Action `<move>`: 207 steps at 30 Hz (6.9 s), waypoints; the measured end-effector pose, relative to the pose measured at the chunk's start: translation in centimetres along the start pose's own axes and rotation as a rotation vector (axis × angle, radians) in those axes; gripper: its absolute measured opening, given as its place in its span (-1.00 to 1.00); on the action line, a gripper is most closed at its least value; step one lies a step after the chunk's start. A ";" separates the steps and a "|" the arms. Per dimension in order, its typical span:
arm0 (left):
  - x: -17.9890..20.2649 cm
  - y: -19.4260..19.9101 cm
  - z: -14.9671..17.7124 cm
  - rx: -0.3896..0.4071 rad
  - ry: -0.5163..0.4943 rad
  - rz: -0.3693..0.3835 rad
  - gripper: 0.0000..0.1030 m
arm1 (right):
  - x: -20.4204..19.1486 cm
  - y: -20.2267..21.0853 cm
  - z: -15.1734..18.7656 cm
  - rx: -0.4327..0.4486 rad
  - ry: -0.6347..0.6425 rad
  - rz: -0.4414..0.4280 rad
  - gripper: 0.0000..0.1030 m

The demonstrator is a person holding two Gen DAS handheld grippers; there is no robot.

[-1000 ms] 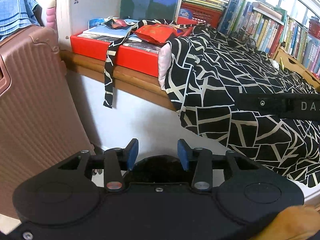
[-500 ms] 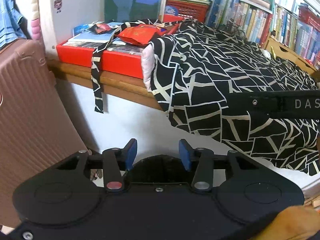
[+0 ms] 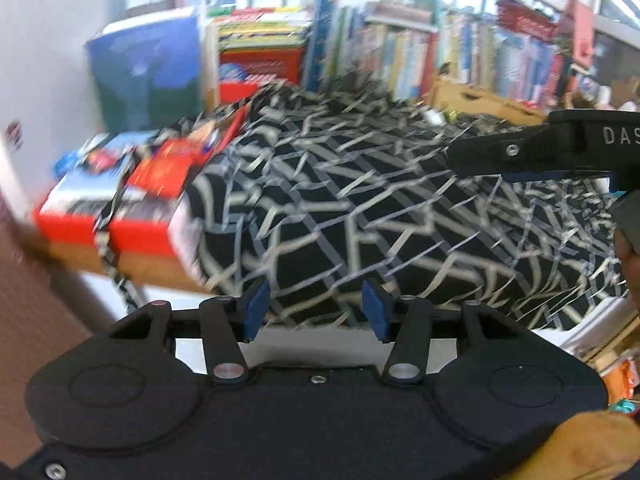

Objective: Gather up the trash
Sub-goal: 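Swing both open tools back toward the items on the bed, then grasp the white tissue ball with the left tool while the right tool grasps the clear plastic bag, then carry the tissue ball and clear plastic bag off the bed to the black bin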

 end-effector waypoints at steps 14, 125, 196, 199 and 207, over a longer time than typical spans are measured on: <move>5.8 1.9 -18.6 0.147 -0.202 0.142 -0.05 | 4.2 10.4 -15.8 0.213 -0.107 -0.033 1.00; 17.8 -25.0 -27.4 0.230 -0.229 0.097 -0.33 | 29.1 0.2 -18.2 0.260 0.054 0.382 0.16; 0.0 -6.0 11.2 -0.130 0.144 -0.246 -0.33 | -0.5 -4.2 7.4 -0.014 0.310 -0.107 0.16; -0.4 -6.2 12.1 -0.152 0.178 -0.246 -0.33 | -1.2 -4.7 8.2 -0.045 0.322 -0.122 0.16; -1.2 -6.6 11.9 -0.162 0.172 -0.247 0.06 | -1.9 -5.9 8.8 -0.078 0.335 -0.123 0.16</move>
Point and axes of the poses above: each gripper's, at about its wrist camera, not at the fingertips, and y roughly against the way its jaws point, x to its right, z to its underside, the point moved 10 cm from there along -y, roughly the way its jaws point, and after that the axes turned 11 degrees about -y, right-handed, at the moved point
